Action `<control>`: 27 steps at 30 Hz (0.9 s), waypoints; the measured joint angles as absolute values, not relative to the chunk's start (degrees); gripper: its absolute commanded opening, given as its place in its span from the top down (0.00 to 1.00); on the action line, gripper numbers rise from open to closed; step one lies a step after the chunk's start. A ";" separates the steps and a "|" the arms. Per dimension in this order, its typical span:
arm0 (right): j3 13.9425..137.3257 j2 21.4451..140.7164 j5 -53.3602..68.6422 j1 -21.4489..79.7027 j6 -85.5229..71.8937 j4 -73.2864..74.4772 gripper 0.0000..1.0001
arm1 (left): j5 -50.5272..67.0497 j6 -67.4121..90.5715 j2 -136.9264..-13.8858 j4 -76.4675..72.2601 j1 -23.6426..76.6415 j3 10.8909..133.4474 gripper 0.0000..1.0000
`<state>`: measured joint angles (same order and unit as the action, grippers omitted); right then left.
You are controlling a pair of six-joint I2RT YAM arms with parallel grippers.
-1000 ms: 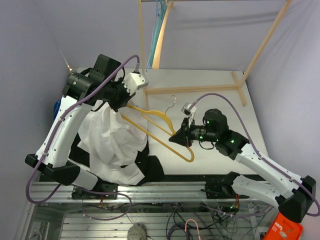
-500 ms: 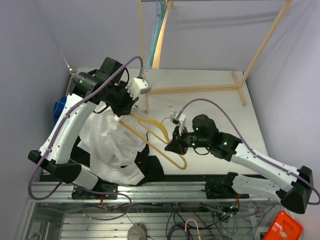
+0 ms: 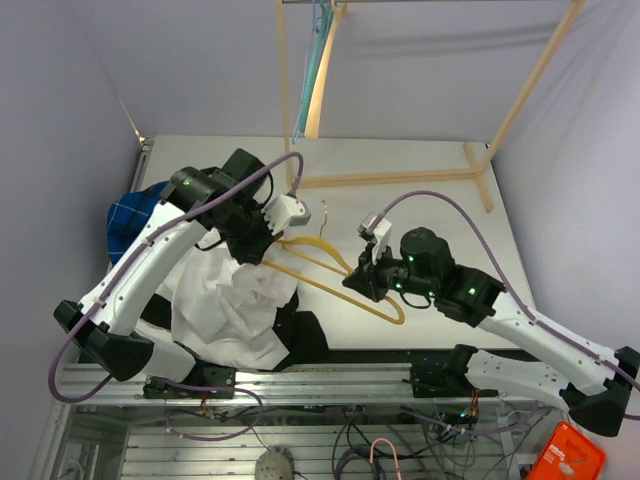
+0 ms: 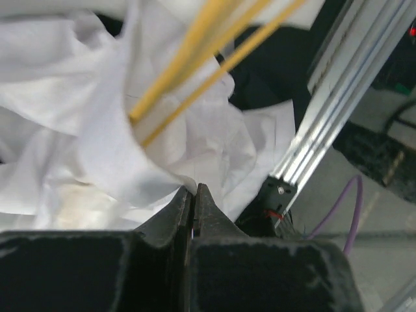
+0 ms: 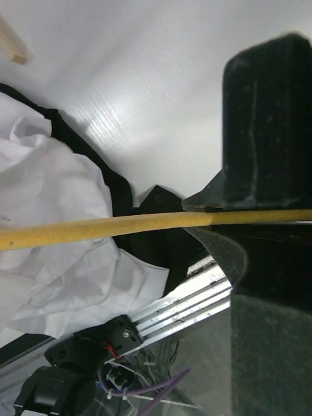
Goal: Place the shirt on the hanger
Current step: Hang the shirt on the hanger.
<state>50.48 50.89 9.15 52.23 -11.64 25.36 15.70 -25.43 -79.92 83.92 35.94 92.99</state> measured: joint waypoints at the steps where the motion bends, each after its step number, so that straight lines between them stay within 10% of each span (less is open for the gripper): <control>1: 50.50 51.96 9.80 52.18 -11.75 24.43 1.00 | 15.84 -25.08 -80.27 84.05 35.94 95.07 0.93; 14: 47.57 59.83 16.80 53.74 -14.00 7.92 1.00 | 31.31 -16.62 -85.60 82.28 27.94 114.54 0.93; 27: 47.24 55.70 14.06 54.70 -8.73 6.74 1.00 | 45.43 -18.04 -84.95 84.60 29.61 104.36 0.93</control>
<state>47.24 55.70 14.06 54.70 -8.73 6.74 45.43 -18.04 -84.95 84.60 29.61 104.36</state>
